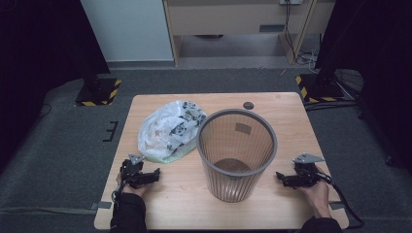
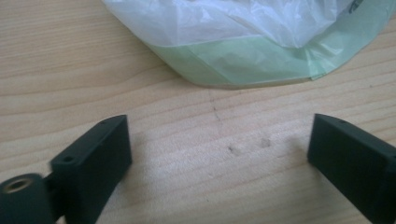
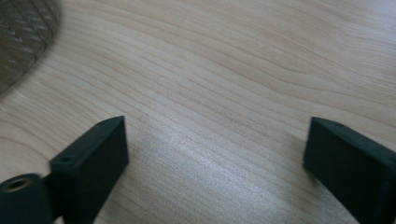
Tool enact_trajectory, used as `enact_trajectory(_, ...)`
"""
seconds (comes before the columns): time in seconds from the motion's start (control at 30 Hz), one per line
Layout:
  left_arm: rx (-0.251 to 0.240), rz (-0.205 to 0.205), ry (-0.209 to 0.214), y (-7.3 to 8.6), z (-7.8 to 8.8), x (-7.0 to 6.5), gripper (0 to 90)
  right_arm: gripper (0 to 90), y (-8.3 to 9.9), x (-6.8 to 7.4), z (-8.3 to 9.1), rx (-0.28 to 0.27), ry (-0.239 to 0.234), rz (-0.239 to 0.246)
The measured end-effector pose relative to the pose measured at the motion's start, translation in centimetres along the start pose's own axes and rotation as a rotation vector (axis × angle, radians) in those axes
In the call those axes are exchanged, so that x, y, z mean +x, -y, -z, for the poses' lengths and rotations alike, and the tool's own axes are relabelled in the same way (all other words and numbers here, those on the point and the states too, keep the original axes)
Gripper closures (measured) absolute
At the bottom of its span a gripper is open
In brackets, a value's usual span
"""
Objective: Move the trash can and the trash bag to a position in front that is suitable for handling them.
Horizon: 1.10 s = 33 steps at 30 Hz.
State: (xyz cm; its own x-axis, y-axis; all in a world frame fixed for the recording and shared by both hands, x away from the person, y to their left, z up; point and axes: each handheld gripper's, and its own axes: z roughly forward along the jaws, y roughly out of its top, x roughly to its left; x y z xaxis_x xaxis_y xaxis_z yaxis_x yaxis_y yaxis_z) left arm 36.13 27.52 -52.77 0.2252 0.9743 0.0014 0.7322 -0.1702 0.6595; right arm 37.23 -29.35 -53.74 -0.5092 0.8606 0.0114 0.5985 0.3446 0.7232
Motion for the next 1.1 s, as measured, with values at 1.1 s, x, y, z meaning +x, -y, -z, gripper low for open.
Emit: enact_trajectory(1.1, -0.361, -0.038, 0.140, -5.5, 7.2, -6.5, 31.5, 38.3, -5.2, 1.1, 5.1, -0.301, 0.060, -0.084)
